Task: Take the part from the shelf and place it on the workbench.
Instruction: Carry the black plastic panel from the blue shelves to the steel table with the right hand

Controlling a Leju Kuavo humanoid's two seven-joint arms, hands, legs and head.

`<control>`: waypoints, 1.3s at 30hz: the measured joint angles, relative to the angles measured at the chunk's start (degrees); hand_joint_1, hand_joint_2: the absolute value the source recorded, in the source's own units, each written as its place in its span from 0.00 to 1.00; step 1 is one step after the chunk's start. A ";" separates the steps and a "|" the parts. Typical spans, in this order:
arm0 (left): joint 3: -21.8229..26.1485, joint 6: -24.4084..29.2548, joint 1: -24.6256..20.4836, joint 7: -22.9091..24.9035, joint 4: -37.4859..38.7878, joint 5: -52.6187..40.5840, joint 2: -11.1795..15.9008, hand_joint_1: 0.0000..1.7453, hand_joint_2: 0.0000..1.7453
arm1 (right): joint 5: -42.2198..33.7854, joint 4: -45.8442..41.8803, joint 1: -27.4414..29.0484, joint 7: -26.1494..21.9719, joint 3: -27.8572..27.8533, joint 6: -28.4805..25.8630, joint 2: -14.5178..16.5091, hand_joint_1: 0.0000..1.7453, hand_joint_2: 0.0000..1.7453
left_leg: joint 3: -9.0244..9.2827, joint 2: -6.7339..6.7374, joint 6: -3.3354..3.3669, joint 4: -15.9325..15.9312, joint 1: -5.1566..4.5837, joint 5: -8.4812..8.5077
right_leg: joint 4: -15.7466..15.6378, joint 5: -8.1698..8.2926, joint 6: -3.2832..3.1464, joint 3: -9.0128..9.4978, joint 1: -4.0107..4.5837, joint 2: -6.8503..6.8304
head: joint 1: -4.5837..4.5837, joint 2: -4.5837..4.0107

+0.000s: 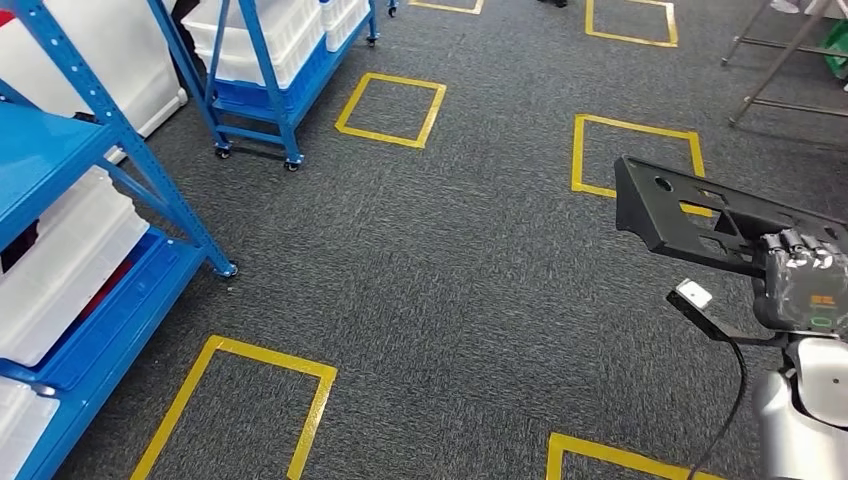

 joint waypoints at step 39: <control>-2.77 -0.97 -1.07 -6.00 0.00 0.08 -0.90 0.00 1.00 | 0.34 37.90 -51.85 14.88 55.29 11.00 -5.87 1.00 1.00 | -0.39 4.57 -2.46 0.10 0.13 -0.03 | -15.56 7.29 -1.01 7.20 0.67 -3.54 | -0.06 -0.01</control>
